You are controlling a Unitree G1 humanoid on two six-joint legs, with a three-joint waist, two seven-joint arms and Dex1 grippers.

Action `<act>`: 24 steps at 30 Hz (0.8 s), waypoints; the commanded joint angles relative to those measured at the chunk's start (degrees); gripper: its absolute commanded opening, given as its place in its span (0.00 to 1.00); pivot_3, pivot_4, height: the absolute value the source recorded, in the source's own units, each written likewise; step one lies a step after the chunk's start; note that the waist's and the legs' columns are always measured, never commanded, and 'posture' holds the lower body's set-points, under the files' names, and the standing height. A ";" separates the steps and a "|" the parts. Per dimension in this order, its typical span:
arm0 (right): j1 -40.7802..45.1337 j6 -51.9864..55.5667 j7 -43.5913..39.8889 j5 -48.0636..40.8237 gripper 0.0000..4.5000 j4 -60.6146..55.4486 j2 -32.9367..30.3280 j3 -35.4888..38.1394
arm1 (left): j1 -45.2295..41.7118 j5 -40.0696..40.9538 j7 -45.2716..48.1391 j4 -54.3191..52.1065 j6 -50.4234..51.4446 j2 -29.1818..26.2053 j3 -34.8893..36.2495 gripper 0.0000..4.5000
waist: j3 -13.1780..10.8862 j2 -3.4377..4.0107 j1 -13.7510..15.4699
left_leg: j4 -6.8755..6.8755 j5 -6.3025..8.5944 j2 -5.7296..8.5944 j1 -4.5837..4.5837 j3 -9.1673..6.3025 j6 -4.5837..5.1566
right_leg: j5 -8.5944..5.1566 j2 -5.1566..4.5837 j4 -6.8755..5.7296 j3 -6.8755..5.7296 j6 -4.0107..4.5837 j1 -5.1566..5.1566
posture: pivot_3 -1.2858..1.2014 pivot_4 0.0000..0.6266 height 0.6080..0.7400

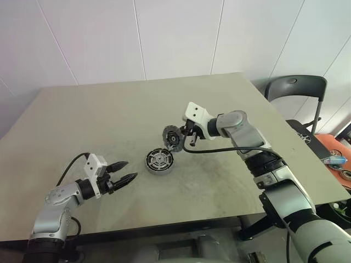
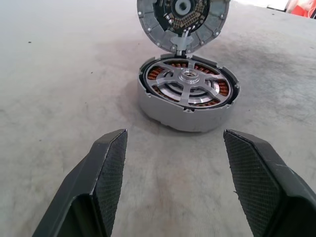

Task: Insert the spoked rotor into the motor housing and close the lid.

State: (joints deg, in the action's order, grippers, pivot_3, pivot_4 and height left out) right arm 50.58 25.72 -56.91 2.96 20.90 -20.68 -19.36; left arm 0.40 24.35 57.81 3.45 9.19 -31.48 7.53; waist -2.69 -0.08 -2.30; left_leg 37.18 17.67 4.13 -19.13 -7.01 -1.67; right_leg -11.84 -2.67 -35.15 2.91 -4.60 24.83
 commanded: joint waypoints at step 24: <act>-7.00 7.30 -0.14 -2.97 0.00 -3.18 7.13 -4.45 | -0.71 -0.42 1.79 4.39 -5.71 -0.22 0.38 0.73 | 0.03 -0.04 -0.09 | 0.01 -0.01 0.00 0.09 -0.01 -0.01 | 0.01 0.01 -0.06 -0.01 0.02 -0.05 | 0.52 0.00 1.00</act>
State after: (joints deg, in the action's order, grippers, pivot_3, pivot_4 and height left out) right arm 43.19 33.46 -57.53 0.32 19.11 -14.02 -24.09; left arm -0.05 23.91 59.65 9.91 3.94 -31.34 7.54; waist -2.66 -0.11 -2.39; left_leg 37.18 17.66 4.13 -19.03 -7.01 -1.68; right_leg -11.83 -2.66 -35.22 2.89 -4.58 24.78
